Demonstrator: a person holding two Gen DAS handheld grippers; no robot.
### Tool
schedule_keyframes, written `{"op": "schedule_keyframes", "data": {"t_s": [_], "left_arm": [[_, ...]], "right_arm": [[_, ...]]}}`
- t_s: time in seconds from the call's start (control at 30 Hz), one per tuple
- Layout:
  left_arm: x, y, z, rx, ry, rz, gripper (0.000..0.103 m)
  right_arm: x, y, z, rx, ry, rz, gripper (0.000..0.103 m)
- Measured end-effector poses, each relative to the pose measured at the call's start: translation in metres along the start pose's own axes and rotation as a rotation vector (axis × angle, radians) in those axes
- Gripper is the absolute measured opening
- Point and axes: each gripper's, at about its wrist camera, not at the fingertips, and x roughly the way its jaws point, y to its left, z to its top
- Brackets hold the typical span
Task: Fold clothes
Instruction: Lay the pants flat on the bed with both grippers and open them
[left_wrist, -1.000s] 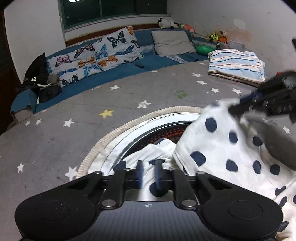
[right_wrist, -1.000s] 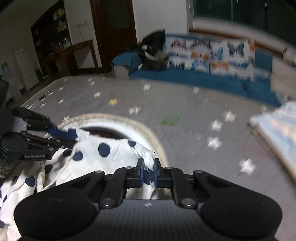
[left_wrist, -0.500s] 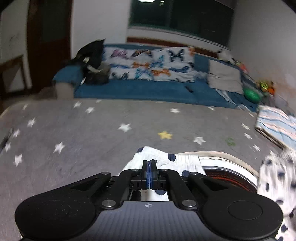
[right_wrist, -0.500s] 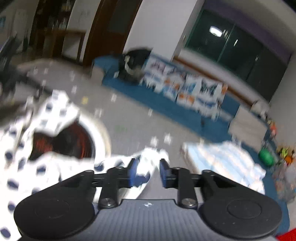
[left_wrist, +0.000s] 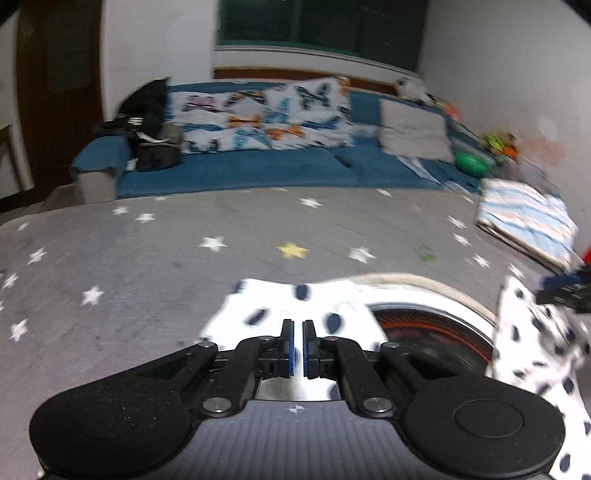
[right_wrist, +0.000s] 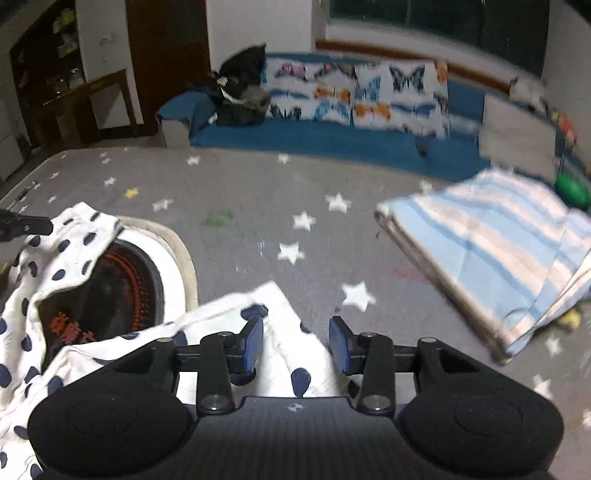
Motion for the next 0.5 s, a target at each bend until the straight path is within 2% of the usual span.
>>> {"op": "schedule_keyframes", "data": {"t_s": [0.17, 0.27, 0.43, 0.5], "left_arm": [[0.013, -0.019, 0.001, 0.068, 0.042, -0.065, 0.005], [0.033, -0.024, 0.003, 0.067, 0.085, -0.079, 0.005], [0.049, -0.024, 0.009, 0.06, 0.057, -0.084, 0.005], [0.054, -0.025, 0.011, 0.064, 0.033, -0.061, 0.006]], "right_arm": [[0.014, 0.007, -0.002, -0.052, 0.034, -0.013, 0.037], [0.02, 0.01, 0.004, -0.083, 0.03, -0.033, 0.037], [0.039, 0.019, 0.022, -0.127, -0.004, -0.09, 0.038], [0.049, 0.023, 0.03, -0.159, -0.024, -0.128, 0.04]]}}
